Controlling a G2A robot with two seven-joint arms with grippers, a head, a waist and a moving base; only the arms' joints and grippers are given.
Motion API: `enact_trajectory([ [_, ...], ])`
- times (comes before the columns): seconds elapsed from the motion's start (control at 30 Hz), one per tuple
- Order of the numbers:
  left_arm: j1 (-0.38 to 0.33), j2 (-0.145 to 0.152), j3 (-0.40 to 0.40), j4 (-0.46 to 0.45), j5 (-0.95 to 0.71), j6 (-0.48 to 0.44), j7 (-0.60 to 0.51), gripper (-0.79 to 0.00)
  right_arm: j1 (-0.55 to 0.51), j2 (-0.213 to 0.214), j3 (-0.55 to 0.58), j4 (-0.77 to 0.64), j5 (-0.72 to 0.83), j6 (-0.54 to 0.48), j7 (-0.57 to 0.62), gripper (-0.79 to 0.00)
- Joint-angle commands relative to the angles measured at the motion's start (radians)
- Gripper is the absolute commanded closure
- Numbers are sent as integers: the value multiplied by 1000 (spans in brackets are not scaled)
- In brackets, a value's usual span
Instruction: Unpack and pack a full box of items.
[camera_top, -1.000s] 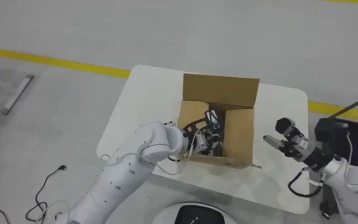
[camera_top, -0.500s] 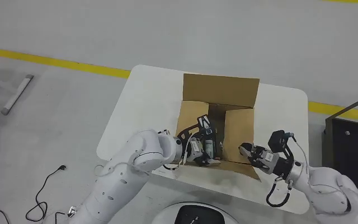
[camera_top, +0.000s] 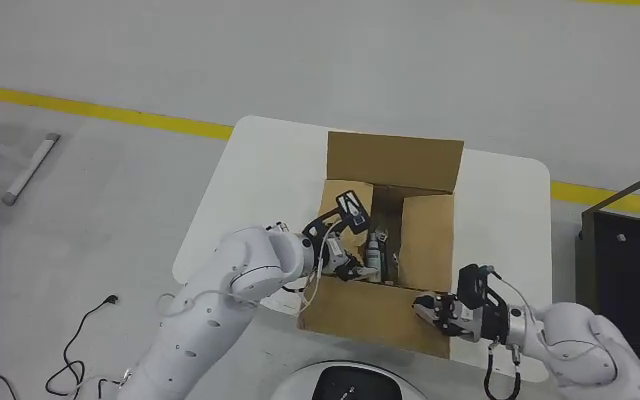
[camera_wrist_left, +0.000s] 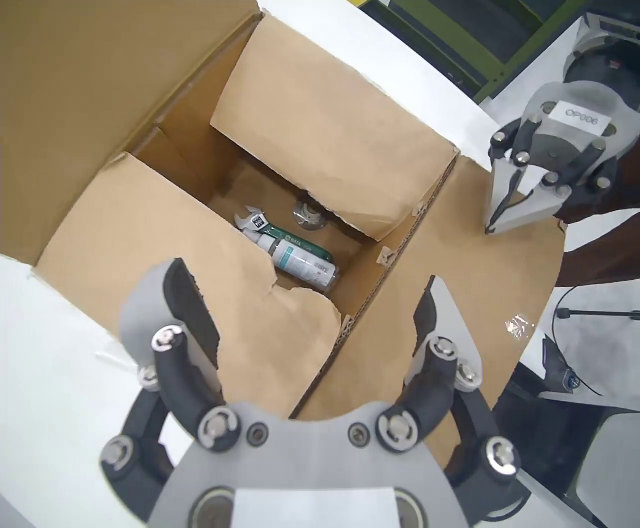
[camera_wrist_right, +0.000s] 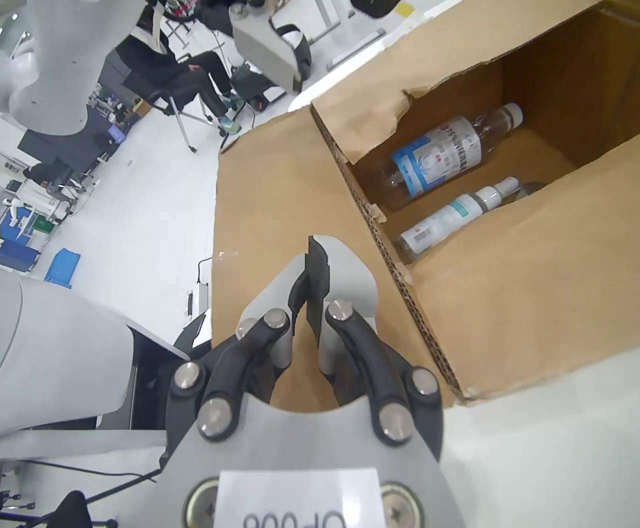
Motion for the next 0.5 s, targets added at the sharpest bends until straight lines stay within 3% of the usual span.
enact_trajectory([
  [0.0, -14, -3, 7, 8, 6, 14, 18, -785, 11, 1, -12, 6, -18, 6, 7, 0],
  [0.2, -24, -5, 13, 16, 11, 24, 34, -785, 40, 0, -44, 26, -84, 46, -31, 0],
  [0.3, -24, -5, 13, 16, 11, 24, 34, -785, 45, 0, -33, 23, -23, 43, -78, 0],
  [0.47, -24, -5, 13, 16, 11, 24, 34, -785, 39, 3, 80, 51, 115, 109, -204, 0],
])
